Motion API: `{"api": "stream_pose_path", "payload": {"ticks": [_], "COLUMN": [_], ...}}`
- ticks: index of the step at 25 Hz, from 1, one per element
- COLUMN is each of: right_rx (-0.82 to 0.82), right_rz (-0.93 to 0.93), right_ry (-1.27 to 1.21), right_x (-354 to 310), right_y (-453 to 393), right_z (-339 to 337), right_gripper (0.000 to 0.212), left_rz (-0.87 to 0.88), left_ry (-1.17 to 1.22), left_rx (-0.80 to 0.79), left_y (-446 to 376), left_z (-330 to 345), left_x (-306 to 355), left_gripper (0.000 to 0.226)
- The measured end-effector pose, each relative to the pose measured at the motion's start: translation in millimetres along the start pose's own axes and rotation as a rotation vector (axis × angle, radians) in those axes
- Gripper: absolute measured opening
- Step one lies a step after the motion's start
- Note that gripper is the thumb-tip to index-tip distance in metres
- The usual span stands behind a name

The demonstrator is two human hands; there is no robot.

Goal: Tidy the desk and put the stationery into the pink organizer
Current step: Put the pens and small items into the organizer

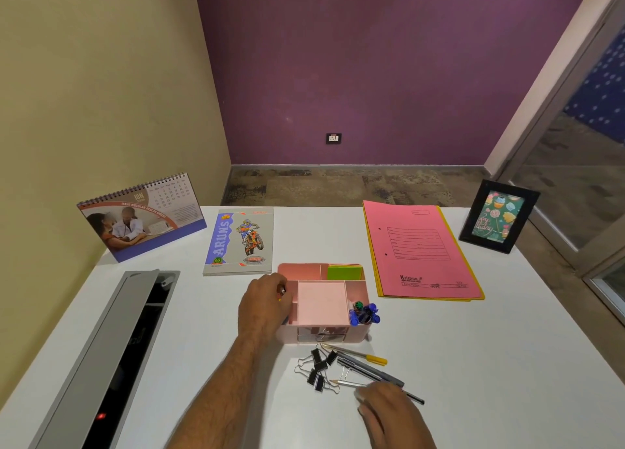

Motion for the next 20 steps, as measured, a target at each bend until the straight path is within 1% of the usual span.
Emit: {"api": "stream_pose_path", "payload": {"ticks": [3,5,7,9,11,13,14,16,17,18,20], "right_rx": [-0.114,-0.212,-0.310,-0.328,-0.251,-0.167,-0.151,-0.077,-0.033,0.001,0.047], "right_rz": [0.159,0.202,0.255,0.301,0.288,0.318,0.305,0.290,0.298,0.304,0.313], "right_ry": [0.026,0.114,0.161,0.163,0.125,-0.013,-0.089,-0.209,-0.258,-0.293,-0.358], "right_x": [-3.2,-4.0,-4.4,-5.3,-9.3,-11.8,-14.8,-23.5,-28.2,-33.1,-40.3], "right_y": [-12.7,-17.1,-19.6,-22.6,-24.3,-26.7,-29.7,-40.1,-46.7,-53.2,-64.6], "right_z": [-7.5,-4.1,-0.5,0.0,-9.3,-20.2,-25.2,-36.4,-42.5,-47.6,-53.3], "right_gripper": [0.022,0.023,0.029,0.033,0.028,0.009,0.002,0.007,0.009,0.012,0.020], "left_rz": [0.031,0.055,0.087,0.127,0.149,0.145,0.129,0.091,0.092,0.100,0.095], "left_ry": [0.057,0.094,0.157,0.239,0.318,0.384,0.416,0.463,0.478,0.497,0.555], "left_rx": [0.059,0.060,0.046,0.028,-0.028,-0.136,-0.211,-0.358,-0.399,-0.410,-0.372], "left_y": [8.5,13.0,18.4,24.3,29.9,36.8,41.0,50.1,53.7,56.2,56.9], "left_z": [-3.5,-1.7,2.1,6.0,8.9,11.3,13.2,17.5,19.7,20.4,16.2], "left_x": [3.3,5.8,8.9,10.9,12.1,15.8,17.7,22.5,24.9,27.8,34.3], "left_gripper": [0.008,0.011,0.012,0.010,0.011,0.015,0.020,0.032,0.031,0.025,0.009]}}
Point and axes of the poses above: each hand's wrist, its own y-axis away from the middle knuckle, its own z-axis out of the palm, x = y × z, the point moved 3 cm from there along -y, towards the middle knuckle, and after that the axes turned 7 degrees about y, right-handed, at the moved point
